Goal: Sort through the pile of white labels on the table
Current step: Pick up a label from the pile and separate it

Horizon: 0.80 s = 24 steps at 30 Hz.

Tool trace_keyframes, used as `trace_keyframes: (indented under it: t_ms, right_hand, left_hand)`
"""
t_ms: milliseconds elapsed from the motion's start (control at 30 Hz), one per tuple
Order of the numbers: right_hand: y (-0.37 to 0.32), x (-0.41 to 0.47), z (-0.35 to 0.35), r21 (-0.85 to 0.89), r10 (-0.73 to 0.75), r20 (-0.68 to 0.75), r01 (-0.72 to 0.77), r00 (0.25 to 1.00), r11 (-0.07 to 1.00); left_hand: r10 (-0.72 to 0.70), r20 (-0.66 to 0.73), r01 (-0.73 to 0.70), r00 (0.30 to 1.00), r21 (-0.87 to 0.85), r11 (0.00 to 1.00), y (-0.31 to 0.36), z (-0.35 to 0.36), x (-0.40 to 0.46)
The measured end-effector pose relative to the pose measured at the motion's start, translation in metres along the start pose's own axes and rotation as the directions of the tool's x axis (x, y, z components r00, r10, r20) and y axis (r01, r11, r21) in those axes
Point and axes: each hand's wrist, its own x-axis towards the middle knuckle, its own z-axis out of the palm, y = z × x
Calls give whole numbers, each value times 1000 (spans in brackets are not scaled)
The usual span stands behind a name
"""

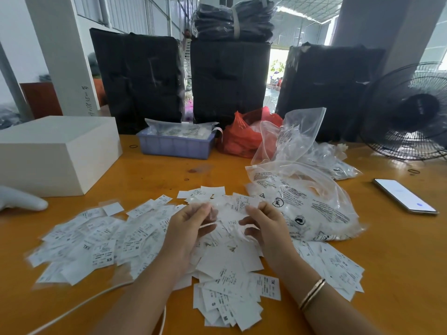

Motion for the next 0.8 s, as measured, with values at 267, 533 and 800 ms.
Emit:
trace_keyframes:
  t_ms: [267,533,800]
  right_hand:
    - [3,-3,7,57,-37,42,34,998,998]
    - [10,-8,15,-30,-58,34,59,998,998]
    - [8,-7,13,1,-85,22,85,996,996]
  left_hand:
    - [-40,74,51,996,-143,988,3,2,-5]
    - [-20,90,34,996,-158,987,2,3,-4]
    - [-49,32,57,998,-290,955,3,0,1]
